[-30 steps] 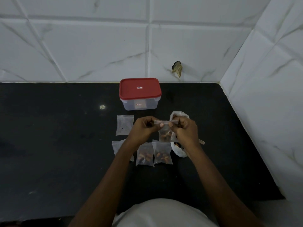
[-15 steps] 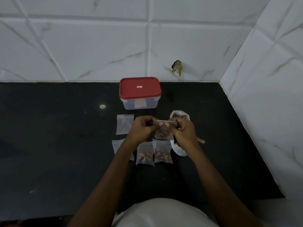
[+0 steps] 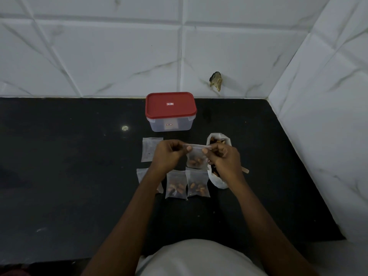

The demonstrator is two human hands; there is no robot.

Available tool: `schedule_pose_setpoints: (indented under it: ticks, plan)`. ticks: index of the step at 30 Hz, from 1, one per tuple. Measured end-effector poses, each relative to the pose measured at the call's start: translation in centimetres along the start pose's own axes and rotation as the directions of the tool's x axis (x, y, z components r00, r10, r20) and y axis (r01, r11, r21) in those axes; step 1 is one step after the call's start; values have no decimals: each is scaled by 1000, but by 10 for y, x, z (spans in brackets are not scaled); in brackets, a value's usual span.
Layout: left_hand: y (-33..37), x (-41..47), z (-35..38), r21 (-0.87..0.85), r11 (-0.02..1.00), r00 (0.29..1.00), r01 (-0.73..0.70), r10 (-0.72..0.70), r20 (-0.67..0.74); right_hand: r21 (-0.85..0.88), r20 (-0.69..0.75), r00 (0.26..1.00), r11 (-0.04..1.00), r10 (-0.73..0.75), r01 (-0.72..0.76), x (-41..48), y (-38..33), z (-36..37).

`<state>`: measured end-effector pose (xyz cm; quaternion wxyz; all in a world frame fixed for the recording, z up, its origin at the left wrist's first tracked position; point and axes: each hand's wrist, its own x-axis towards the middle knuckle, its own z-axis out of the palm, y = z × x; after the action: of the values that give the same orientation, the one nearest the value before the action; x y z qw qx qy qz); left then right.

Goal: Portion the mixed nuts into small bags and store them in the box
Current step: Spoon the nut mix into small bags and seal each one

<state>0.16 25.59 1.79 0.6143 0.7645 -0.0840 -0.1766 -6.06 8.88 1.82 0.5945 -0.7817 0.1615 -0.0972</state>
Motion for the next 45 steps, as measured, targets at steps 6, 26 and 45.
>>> schedule_pose_setpoints:
  ticks: [6,26,45]
  plan:
    - [-4,-2,-4,-62,998,993,3,5,120,-83,-21,1000,997,6,-7,1,1,-3]
    - [-6,4,1,54,998,993,11,-18,119,-99,37,998,994,57,-53,2,10,-7]
    - [-11,5,-1,-80,995,995,62,-55,83,-50,-86,990,992,109,-113,4,14,-7]
